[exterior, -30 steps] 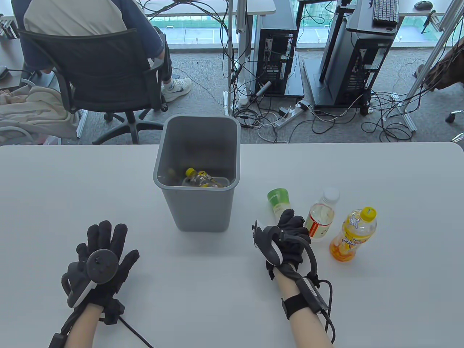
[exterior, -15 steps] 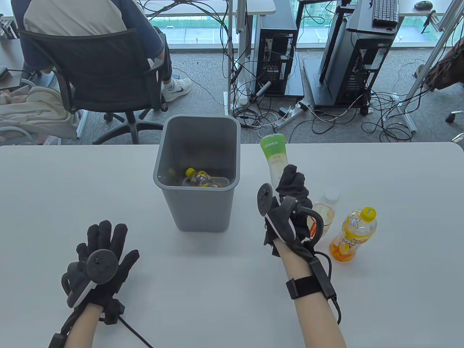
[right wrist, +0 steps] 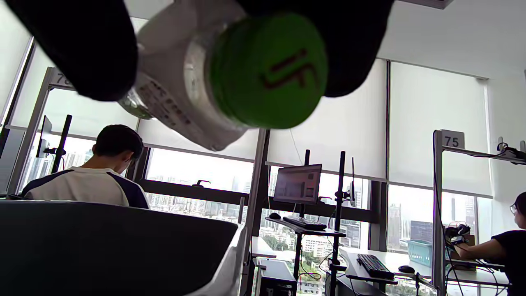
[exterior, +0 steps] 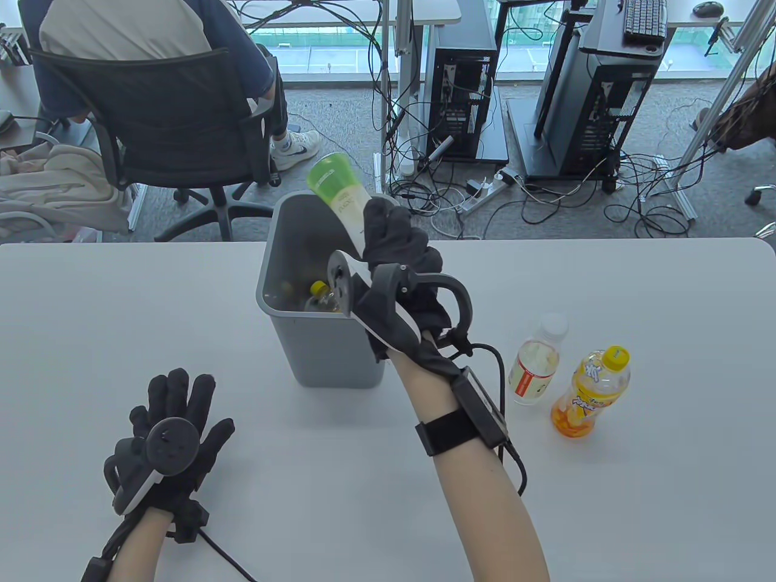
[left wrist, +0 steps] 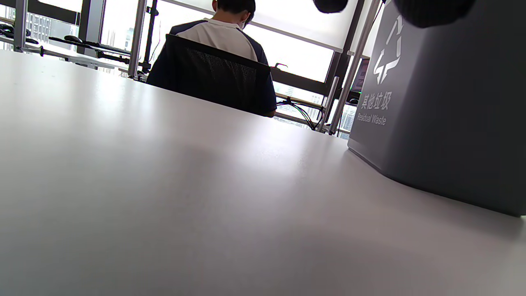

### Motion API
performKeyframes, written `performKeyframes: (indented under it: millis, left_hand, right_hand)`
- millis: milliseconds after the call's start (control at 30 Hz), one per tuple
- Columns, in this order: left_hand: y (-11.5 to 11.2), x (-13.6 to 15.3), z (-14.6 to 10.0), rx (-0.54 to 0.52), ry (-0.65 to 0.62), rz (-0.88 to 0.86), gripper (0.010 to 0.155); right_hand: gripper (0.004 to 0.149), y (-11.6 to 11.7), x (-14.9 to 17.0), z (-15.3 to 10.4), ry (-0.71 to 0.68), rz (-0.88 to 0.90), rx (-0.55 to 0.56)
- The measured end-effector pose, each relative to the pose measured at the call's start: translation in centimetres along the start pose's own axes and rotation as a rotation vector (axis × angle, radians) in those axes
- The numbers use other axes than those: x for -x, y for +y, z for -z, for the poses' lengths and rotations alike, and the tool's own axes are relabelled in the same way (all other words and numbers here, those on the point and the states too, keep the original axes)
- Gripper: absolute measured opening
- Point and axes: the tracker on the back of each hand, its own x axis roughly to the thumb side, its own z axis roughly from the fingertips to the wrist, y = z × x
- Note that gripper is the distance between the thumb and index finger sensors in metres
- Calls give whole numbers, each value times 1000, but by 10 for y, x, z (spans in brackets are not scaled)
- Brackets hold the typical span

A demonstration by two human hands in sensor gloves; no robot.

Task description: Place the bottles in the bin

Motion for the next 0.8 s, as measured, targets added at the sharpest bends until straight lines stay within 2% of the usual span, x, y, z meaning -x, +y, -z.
performKeyframes:
  millis: [167,333,433,500,633,800]
  left_hand:
    - [0,0,0,1,0,-4,80]
    - [-1,0,0,4,-6,4,80]
    - [-1,0,0,6,-5,5,80]
    - [0,1,0,-2,-1,-8,80]
    - [1,3,0,1,6,-19,80]
    - [0,3,0,3,4,-13,80]
  right_hand:
    - [84,17,-30,6,-30,-26,-118]
    - [85,27,-40,4,-50,-40,-142]
    - [87,27,-36,2,-43,-28,-110]
    - [86,22,-28,2,-28,-7,-64]
    - [77,15,3,5,17,-14,-60]
    - [70,19,62,7,108,-93,-57]
